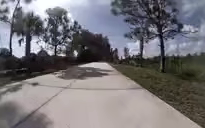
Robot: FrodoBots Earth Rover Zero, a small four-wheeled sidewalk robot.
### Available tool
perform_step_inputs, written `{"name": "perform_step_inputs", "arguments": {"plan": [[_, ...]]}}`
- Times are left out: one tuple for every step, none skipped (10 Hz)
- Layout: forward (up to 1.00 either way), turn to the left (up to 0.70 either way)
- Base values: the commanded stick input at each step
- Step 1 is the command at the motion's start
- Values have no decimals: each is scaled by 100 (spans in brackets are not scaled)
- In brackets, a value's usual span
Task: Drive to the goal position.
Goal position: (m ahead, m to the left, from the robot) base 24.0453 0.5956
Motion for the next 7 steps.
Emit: {"name": "perform_step_inputs", "arguments": {"plan": [[85, 0], [85, 0], [85, 0], [85, 0], [85, 0], [85, 0], [85, 0]]}}
